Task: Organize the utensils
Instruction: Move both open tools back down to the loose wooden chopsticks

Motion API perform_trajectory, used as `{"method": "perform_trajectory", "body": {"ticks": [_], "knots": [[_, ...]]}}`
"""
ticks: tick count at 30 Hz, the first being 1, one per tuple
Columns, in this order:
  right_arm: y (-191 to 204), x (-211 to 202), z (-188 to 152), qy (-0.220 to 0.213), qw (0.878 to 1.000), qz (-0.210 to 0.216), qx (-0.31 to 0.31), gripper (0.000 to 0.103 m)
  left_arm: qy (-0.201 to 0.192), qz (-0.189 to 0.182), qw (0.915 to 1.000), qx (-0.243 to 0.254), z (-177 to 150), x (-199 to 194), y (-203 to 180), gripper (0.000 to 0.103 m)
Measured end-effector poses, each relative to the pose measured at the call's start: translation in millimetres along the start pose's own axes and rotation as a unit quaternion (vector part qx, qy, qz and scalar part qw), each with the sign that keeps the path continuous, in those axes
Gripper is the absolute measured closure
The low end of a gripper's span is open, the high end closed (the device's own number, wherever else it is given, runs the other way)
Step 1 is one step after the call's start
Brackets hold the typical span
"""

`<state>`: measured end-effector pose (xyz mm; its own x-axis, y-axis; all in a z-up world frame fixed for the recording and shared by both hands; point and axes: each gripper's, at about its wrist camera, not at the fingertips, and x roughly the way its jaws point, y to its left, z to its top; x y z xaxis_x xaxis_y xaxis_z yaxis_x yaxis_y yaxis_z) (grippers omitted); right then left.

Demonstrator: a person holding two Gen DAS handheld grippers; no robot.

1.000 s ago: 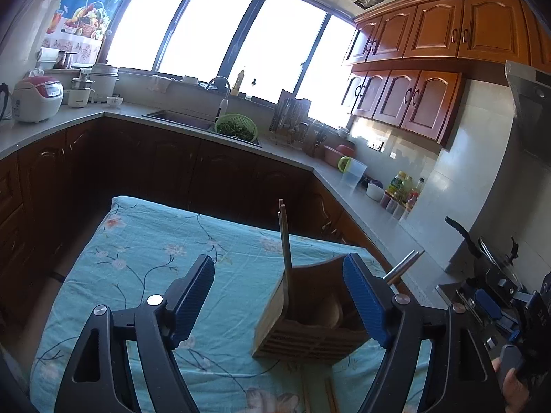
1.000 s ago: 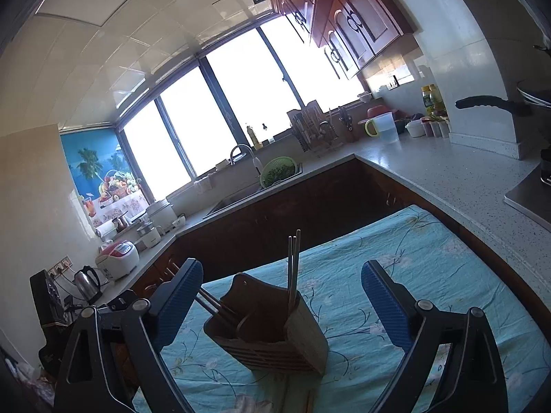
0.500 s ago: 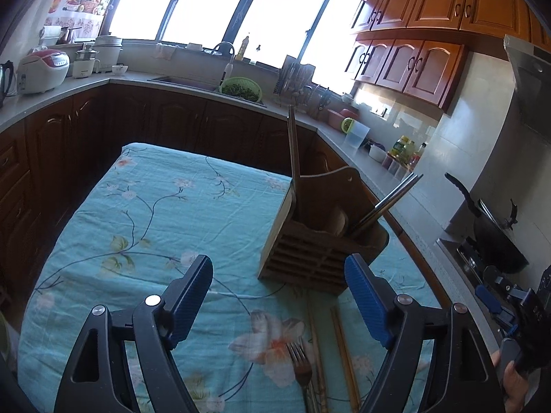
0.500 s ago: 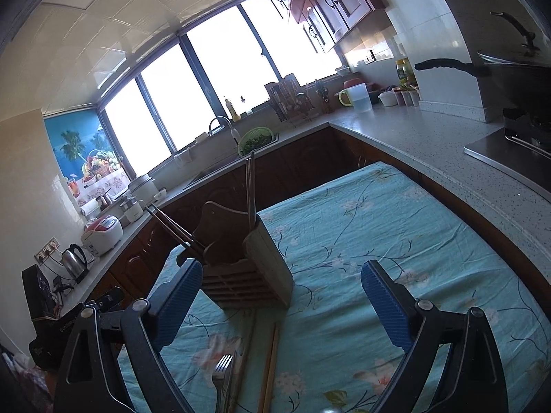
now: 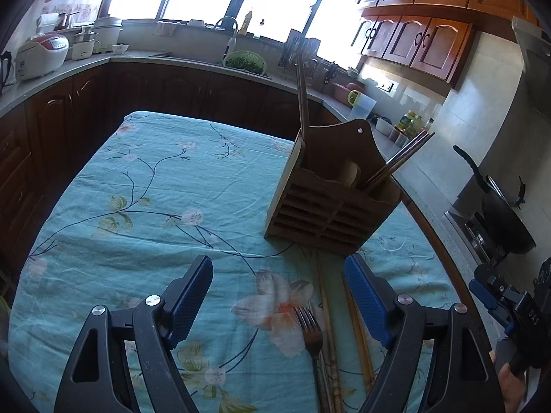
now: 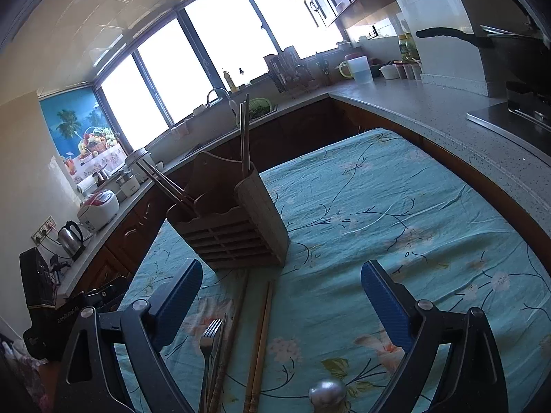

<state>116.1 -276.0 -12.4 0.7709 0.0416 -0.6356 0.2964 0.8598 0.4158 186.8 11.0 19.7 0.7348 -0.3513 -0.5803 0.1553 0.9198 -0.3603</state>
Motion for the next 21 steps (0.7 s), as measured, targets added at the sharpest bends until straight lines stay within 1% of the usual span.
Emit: {"method": "perform_trajectory", "body": {"ticks": [5, 7, 9, 10, 12, 13, 14, 16, 18, 21], "knots": [[5.4, 13.9, -5.7, 0.022, 1.000, -0.005, -0.013, 0.009, 0.009, 0.004, 0.9999, 0.006, -0.6, 8.9, -3.8, 0.024], [7.4, 22.0, -10.6, 0.035, 0.999, -0.013, -0.020, 0.014, 0.020, 0.008, 0.9997, 0.011, -2.1, 16.6, -7.2, 0.024], [9.0, 32.5, -15.2, 0.052, 0.998, -0.018, -0.027, 0.030, 0.035, 0.010, 0.9992, 0.018, -4.3, 25.2, -10.7, 0.025], [9.7, 39.0, -17.3, 0.063, 0.997, -0.020, -0.029, 0.033, 0.041, 0.013, 0.9989, 0.022, -5.7, 29.1, -12.2, 0.025], [11.0, 52.8, -21.8, 0.084, 0.996, -0.020, -0.033, 0.047, 0.052, 0.018, 0.9981, 0.027, -7.8, 36.7, -15.1, 0.026], [12.1, 60.0, -24.0, 0.095, 0.995, -0.021, -0.037, 0.050, 0.058, 0.019, 0.9977, 0.028, -8.1, 40.3, -15.5, 0.026], [13.8, 67.3, -26.1, 0.105, 0.993, -0.023, -0.042, 0.055, 0.063, 0.019, 0.9974, 0.029, -8.4, 43.5, -15.6, 0.026], [17.2, 81.8, -31.0, 0.125, 0.990, -0.024, -0.052, 0.060, 0.070, 0.022, 0.9969, 0.030, -8.6, 49.0, -15.8, 0.026], [21.0, 97.5, -36.7, 0.148, 0.987, -0.024, -0.060, 0.071, 0.077, 0.024, 0.9962, 0.032, -8.4, 54.4, -15.3, 0.026], [28.2, 117.5, -45.7, 0.177, 0.981, -0.028, -0.079, 0.078, 0.091, 0.025, 0.9948, 0.037, -9.0, 64.2, -16.1, 0.026]]}}
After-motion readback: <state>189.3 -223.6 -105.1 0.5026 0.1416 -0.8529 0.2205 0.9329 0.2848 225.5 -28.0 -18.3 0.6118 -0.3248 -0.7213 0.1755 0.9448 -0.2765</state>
